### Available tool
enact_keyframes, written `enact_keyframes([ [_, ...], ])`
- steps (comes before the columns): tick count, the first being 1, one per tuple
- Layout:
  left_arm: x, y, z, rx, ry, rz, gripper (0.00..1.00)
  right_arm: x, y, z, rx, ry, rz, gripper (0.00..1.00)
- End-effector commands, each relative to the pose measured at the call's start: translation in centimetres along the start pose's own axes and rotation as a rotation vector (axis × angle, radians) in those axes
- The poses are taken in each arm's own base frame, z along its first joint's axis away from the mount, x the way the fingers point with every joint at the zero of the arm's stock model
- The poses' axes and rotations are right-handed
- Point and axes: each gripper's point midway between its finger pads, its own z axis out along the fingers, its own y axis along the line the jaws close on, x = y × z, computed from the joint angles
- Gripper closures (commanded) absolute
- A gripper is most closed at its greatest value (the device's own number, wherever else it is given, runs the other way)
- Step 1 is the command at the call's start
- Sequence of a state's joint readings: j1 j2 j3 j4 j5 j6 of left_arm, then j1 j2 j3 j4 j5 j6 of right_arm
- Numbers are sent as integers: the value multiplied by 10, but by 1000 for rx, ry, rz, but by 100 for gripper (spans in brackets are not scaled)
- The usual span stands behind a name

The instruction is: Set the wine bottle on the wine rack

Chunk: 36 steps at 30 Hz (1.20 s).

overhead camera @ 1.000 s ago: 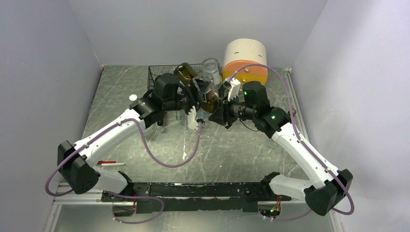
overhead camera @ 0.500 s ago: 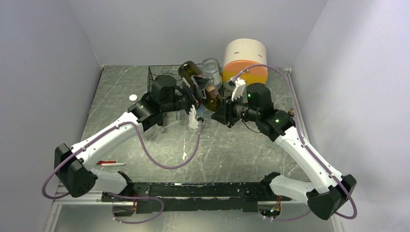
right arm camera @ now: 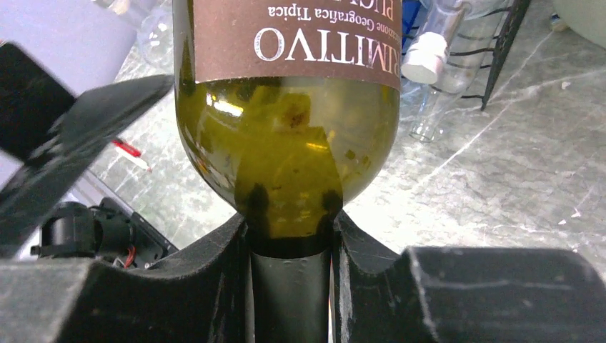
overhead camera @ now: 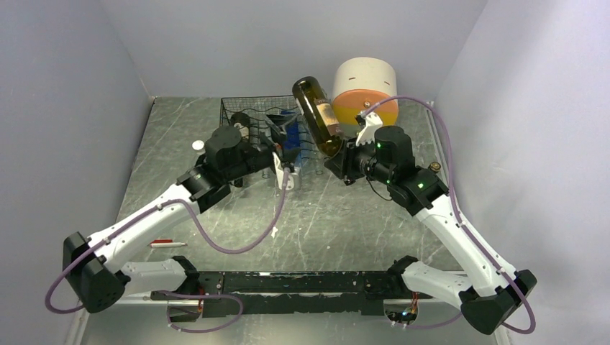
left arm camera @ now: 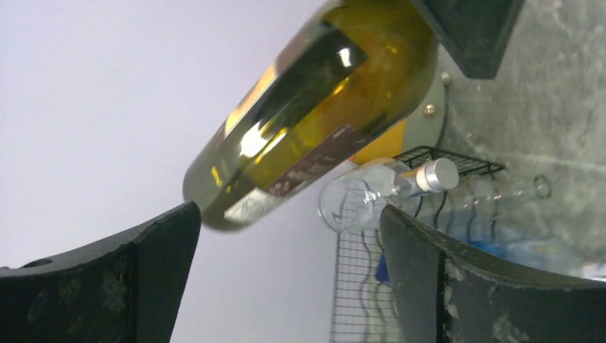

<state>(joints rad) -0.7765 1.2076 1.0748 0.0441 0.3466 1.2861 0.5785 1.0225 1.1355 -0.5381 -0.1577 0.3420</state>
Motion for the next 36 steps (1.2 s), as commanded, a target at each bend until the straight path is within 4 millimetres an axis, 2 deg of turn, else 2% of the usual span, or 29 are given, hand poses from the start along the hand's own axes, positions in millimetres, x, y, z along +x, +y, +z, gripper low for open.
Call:
enact_keyframes([
  [1, -10, 45, -34, -305, -8, -431, 1, -51, 8, -4, -15, -211, -7, 100],
  [7, 0, 42, -75, -565, -23, -950, 1, -51, 5, 15, -13, -202, 4, 100],
  [9, 11, 43, -92, -679, 13, -1115, 1, -49, 6, 23, -23, -191, 13, 100],
  [12, 34, 39, -114, -827, 154, -1359, 1, -46, 7, 37, -39, -179, 42, 100],
  [15, 45, 23, -123, -812, 334, -1420, 1, -45, 10, 51, -50, -175, 78, 100],
  [18, 67, 7, -139, -983, 488, -1567, 1, -44, 12, 68, -42, -167, 113, 100],
  [24, 76, 6, -160, -1182, 581, -1698, 1, -32, 13, 109, 17, -138, 169, 100],
  [27, 72, 6, -163, -1169, 545, -1719, 1, -30, 12, 126, 59, -134, 182, 100],
  [30, 53, 14, -155, -1020, 438, -1690, 1, -31, 4, 140, 114, -140, 217, 100],
  [33, 41, 18, -152, -943, 374, -1675, 1, -28, -1, 154, 137, -141, 244, 100],
  [36, 38, 20, -155, -936, 361, -1669, 1, -21, -5, 170, 158, -124, 253, 100],
])
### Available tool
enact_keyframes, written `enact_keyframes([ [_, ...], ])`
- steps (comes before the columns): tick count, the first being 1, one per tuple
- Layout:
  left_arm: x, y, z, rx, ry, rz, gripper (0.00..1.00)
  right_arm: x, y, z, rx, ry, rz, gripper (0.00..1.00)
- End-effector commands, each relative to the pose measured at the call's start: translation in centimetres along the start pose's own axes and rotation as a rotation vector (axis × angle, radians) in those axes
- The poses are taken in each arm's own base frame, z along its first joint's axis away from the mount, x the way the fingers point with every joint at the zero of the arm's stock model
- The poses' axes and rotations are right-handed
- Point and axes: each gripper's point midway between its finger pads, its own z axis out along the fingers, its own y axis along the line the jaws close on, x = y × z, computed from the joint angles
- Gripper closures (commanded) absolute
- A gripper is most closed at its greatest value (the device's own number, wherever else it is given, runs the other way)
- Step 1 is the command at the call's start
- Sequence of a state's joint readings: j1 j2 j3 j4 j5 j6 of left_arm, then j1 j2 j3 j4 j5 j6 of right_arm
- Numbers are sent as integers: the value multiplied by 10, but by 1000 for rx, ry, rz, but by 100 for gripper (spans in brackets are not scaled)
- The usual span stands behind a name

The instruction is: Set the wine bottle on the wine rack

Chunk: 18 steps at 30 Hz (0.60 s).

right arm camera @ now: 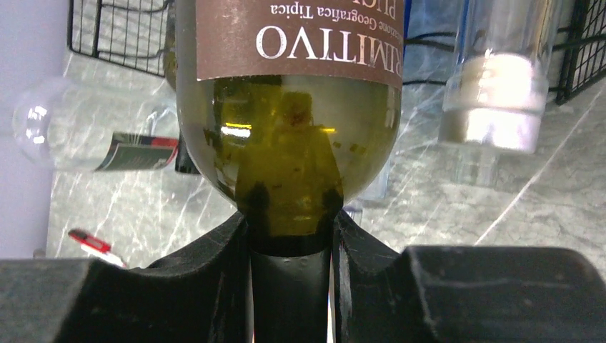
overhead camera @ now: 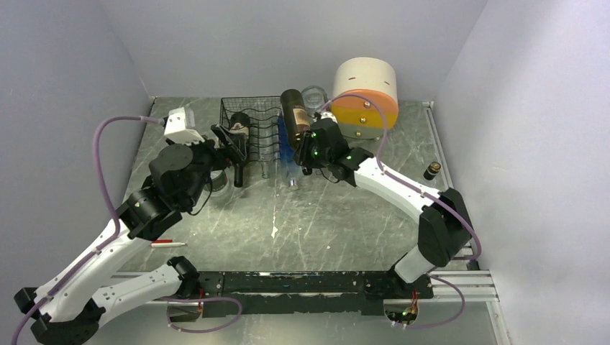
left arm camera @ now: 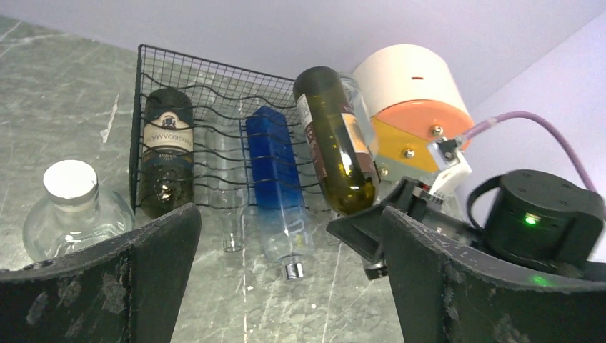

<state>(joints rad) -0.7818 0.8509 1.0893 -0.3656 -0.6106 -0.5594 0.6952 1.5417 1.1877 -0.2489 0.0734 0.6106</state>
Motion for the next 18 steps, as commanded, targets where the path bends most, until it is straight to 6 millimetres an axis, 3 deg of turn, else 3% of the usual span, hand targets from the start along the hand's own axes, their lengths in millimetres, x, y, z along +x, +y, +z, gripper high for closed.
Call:
enact_keyframes([
  [1, -3, -12, -5, 82, -3, 22, 1, -65, 32, 6, -62, -209, 56, 100],
  [9, -3, -8, -3, 56, -3, 47, 1, -75, 38, 27, -4, -240, 111, 100],
  [18, -5, -9, -4, 67, -10, 53, 1, -61, 30, 51, 40, -188, 85, 97],
])
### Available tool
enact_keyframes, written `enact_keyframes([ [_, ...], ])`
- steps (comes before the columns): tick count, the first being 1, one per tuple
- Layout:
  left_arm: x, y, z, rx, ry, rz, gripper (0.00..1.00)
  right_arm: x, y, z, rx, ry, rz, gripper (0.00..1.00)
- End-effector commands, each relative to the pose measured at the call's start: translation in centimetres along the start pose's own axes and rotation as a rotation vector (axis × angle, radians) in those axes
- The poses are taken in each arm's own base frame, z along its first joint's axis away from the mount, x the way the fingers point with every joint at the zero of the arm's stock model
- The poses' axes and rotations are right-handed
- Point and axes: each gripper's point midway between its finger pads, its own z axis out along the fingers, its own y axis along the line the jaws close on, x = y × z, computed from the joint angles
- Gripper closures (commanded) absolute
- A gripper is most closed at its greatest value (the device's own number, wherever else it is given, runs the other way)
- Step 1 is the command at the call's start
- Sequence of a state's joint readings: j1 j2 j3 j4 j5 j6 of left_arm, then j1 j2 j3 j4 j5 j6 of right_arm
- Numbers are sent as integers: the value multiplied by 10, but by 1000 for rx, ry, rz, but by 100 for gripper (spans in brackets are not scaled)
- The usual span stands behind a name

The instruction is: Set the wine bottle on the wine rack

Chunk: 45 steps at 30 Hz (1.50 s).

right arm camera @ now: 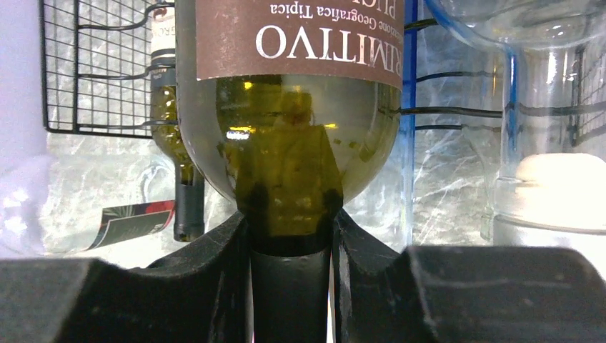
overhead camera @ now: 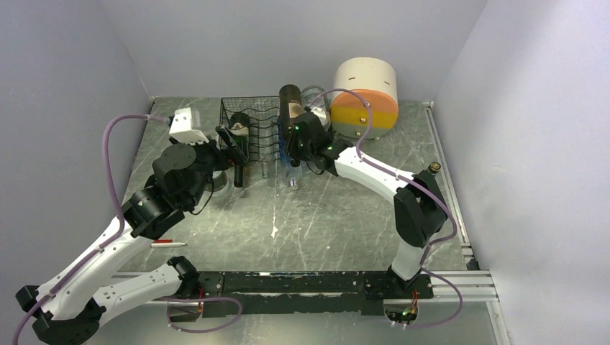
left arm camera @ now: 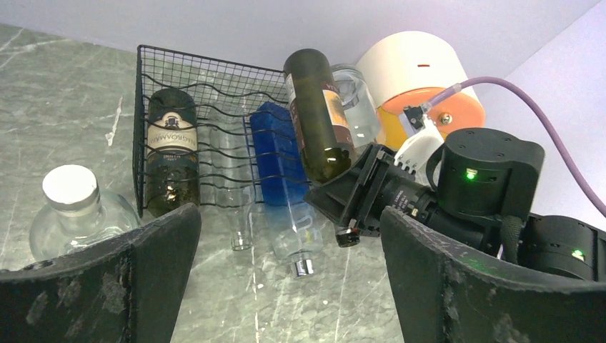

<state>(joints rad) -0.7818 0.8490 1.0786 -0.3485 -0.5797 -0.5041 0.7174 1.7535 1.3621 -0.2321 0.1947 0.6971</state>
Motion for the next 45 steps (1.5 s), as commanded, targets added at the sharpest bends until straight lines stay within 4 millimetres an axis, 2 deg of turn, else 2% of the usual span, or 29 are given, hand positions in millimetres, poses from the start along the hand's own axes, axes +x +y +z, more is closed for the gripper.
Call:
enact_keyframes([
  [1, -8, -6, -4, 40, -18, 5, 1, -43, 25, 0, -52, -133, 20, 97],
  [6, -6, -9, -4, 58, -16, 10, 1, -35, 20, 9, -22, -108, 5, 93],
  [12, -8, -22, -9, 146, -22, 5, 1, -26, 14, 17, 4, -75, -7, 76],
  [18, -10, -27, -14, 189, -31, 5, 1, -29, 8, 21, 47, -85, -19, 59],
  [23, -6, -26, -13, 182, -14, 15, 1, -31, 5, 19, 66, -88, -25, 42],
  [28, -4, -27, -12, 187, -7, 18, 1, -39, 8, 7, 53, -104, -24, 38],
  [32, -3, -29, -12, 195, -1, 23, 1, -51, 12, -16, 27, -139, -31, 36],
  [37, 0, -31, -12, 209, 10, 36, 1, -75, 8, -62, 1, -250, -74, 34],
  [41, 3, -33, -11, 219, 16, 44, 1, -87, -20, -104, 77, -330, -125, 34],
  [45, 7, -37, -9, 244, 20, 45, 1, -109, -59, -161, 223, -459, -149, 31],
])
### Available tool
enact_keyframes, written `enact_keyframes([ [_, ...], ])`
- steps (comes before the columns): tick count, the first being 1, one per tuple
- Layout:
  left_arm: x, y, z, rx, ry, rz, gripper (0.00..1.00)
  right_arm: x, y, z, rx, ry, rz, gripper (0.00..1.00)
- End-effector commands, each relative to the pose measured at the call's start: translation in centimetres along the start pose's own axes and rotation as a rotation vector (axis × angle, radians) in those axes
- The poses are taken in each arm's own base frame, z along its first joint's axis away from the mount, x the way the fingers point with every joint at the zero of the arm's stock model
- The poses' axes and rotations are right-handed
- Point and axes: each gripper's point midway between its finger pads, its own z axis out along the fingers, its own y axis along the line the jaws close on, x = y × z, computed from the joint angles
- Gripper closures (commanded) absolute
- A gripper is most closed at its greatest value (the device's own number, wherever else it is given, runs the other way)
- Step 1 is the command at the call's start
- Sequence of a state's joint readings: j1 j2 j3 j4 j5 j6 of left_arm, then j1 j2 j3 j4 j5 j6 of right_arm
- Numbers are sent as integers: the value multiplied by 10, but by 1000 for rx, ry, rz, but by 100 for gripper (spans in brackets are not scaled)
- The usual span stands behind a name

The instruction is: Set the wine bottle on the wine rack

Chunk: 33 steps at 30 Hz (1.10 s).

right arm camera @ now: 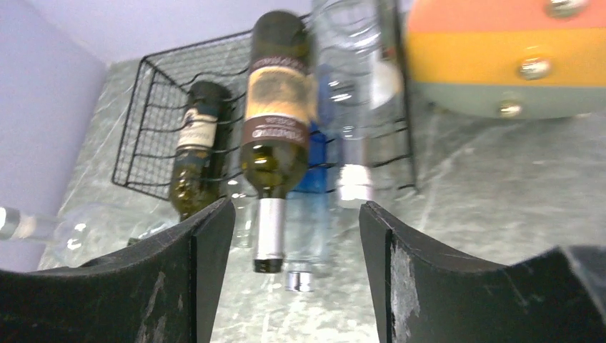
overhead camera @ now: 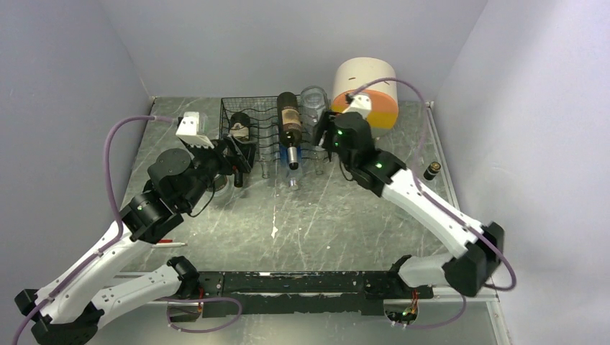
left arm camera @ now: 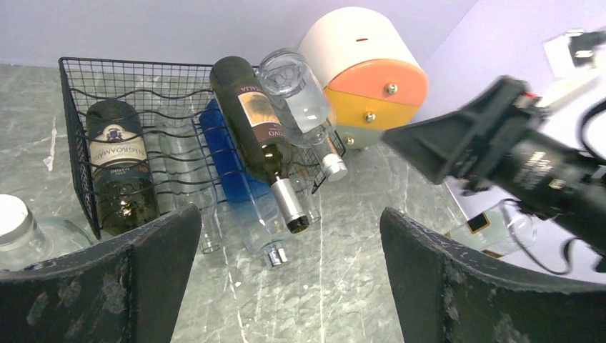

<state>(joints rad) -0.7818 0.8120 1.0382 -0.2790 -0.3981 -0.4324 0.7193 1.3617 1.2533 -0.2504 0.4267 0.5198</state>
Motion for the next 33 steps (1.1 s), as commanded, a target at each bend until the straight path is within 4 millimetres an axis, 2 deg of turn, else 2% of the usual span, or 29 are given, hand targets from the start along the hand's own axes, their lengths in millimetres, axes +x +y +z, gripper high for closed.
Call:
enact_keyframes([
  [1, 0, -11, 3, 59, -8, 7, 1, -36, -59, -42, 216, -142, -97, 29],
  [6, 4, -15, 9, 72, 4, 14, 1, -70, -120, -89, 490, -230, -179, 20],
  [14, 10, -18, 14, 79, 22, 20, 1, -98, -192, -128, 795, -290, -198, 17],
  [19, 11, -19, 15, 85, 21, 27, 1, -91, -228, -144, 950, -290, -184, 16],
  [26, 13, -20, 17, 90, 31, 42, 1, -66, -275, -145, 1036, -248, -92, 16],
  [30, 14, -20, 18, 89, 35, 49, 1, -54, -286, -143, 1026, -235, -39, 16],
  [33, 14, -20, 19, 89, 32, 53, 1, -43, -285, -138, 978, -226, 12, 17],
])
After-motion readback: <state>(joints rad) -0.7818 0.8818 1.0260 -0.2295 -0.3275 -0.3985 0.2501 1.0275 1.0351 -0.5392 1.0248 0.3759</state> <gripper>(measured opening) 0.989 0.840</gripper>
